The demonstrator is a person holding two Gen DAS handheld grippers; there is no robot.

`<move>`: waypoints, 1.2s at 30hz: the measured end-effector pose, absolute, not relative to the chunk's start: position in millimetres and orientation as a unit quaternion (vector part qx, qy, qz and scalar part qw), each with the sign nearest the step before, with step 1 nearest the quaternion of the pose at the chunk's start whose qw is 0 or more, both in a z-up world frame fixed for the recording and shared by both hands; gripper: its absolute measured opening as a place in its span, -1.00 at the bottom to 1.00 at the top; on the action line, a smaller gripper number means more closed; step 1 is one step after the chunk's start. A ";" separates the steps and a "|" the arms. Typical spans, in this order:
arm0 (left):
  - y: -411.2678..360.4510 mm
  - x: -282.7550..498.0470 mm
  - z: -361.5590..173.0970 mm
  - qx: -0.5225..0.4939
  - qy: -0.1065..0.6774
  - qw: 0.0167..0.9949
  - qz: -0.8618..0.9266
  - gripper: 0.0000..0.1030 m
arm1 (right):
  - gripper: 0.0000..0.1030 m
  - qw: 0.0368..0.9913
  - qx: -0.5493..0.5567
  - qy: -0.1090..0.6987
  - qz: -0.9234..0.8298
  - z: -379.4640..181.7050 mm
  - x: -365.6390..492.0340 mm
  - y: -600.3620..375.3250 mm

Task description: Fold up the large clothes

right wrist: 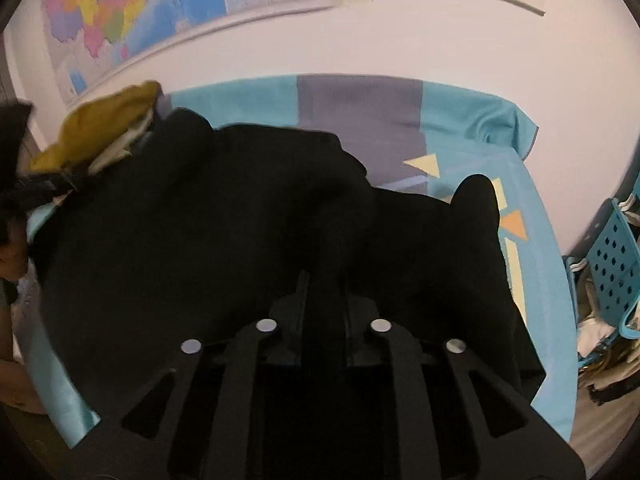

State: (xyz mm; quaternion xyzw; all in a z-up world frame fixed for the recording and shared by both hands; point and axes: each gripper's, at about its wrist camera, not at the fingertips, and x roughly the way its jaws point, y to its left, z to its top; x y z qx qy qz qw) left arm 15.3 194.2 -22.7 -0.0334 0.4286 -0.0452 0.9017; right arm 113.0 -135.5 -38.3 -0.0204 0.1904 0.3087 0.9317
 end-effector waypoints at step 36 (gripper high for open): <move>201.6 -32.4 -33.2 -0.039 0.405 0.912 -0.062 0.06 | -0.04 0.932 0.137 0.168 0.291 -120.0 45.6 -283.7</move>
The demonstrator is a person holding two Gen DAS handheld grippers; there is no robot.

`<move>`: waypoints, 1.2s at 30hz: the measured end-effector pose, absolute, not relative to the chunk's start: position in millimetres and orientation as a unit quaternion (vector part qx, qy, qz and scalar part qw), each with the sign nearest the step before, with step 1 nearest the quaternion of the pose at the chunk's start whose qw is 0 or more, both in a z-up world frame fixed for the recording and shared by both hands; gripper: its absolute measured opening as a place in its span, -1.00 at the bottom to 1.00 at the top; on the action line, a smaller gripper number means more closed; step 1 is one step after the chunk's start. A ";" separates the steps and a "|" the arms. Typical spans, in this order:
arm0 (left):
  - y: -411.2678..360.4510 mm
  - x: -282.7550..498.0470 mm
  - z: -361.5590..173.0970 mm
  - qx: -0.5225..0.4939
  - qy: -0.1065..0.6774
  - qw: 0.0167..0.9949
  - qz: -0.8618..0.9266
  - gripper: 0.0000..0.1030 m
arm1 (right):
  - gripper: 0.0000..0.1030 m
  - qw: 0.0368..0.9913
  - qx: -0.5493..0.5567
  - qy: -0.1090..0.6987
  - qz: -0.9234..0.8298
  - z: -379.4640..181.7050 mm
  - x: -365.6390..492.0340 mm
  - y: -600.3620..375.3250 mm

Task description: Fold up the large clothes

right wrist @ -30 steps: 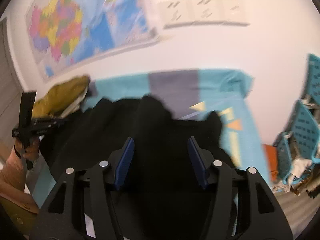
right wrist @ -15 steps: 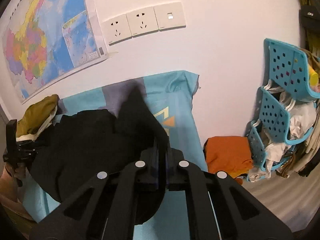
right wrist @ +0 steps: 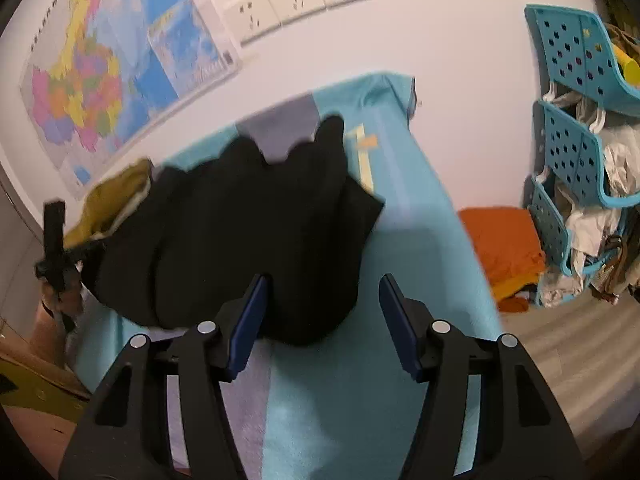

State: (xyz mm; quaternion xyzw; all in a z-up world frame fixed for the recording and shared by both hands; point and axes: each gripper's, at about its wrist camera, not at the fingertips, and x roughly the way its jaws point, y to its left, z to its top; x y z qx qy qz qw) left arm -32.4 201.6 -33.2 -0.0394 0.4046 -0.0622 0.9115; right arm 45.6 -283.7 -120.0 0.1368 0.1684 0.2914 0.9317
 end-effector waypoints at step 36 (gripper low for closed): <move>192.1 -43.6 -33.0 -0.029 0.389 0.920 -0.039 0.34 | -0.49 0.941 -0.003 0.137 0.310 -56.7 65.1 -151.4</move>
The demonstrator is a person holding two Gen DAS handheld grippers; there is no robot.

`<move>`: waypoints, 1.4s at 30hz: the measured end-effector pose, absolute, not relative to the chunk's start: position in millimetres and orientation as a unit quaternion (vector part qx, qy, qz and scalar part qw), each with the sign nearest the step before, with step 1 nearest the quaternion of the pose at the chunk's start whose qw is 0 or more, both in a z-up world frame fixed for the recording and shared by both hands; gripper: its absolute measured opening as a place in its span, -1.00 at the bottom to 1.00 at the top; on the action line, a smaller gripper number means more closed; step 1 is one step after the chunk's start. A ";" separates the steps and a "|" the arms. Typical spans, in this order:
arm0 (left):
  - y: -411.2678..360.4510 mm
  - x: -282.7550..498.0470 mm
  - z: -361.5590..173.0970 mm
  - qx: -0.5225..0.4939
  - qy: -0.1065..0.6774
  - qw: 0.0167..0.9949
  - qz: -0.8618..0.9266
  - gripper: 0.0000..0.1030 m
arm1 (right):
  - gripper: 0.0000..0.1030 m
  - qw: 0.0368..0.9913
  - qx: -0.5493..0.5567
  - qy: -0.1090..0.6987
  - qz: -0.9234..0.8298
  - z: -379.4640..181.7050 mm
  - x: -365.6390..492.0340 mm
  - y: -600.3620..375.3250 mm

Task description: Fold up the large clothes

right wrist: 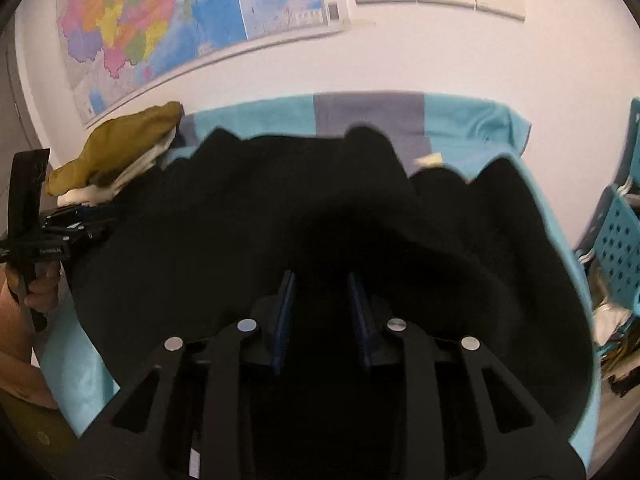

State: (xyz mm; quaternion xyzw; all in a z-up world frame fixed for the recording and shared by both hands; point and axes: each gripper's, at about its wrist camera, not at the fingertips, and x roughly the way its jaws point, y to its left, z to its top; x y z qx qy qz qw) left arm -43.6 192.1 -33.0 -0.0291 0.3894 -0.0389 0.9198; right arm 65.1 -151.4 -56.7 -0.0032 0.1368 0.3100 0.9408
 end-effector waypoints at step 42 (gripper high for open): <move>201.2 -124.9 -22.8 -0.044 0.363 0.931 0.009 0.49 | 0.14 0.884 -0.147 0.133 0.423 -54.3 4.1 0.2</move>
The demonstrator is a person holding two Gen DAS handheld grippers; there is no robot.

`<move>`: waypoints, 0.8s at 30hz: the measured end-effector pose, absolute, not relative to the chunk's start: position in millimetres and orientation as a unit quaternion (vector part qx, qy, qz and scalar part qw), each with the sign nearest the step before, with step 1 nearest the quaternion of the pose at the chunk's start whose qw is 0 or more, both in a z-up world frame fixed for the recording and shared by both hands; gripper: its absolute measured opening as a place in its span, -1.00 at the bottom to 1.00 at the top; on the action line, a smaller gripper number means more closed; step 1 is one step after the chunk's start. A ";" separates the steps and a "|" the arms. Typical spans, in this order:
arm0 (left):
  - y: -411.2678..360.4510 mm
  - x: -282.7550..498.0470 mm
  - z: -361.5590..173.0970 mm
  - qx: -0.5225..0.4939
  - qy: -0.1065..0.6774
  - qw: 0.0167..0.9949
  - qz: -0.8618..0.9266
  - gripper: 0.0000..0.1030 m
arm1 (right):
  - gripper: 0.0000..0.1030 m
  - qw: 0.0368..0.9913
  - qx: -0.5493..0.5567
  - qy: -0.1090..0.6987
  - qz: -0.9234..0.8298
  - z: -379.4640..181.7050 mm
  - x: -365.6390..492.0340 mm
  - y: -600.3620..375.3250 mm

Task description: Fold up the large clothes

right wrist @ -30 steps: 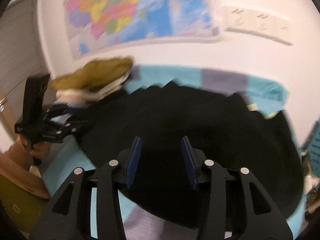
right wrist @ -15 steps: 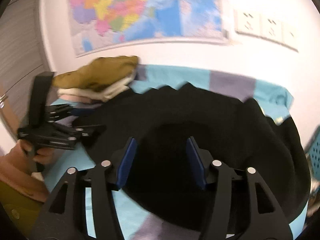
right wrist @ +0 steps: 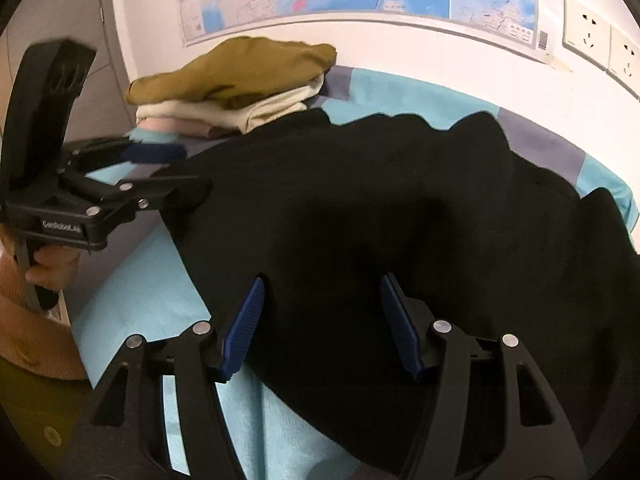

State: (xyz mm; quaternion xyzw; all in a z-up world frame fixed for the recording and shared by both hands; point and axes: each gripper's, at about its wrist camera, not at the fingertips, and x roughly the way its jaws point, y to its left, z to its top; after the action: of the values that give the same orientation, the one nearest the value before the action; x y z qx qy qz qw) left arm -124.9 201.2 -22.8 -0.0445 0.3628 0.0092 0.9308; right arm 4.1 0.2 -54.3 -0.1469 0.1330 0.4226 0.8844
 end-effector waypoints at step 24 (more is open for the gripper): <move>234.8 -165.7 -44.4 -0.157 0.392 0.906 -0.034 0.49 | 0.23 0.873 -0.329 0.032 0.358 -86.3 -41.6 59.6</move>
State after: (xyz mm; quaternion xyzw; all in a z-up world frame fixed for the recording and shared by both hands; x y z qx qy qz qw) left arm -165.7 234.8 -44.4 -0.1565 0.3919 -0.0336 0.9060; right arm -41.6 59.6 -86.3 -0.3288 0.0316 0.3576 0.8735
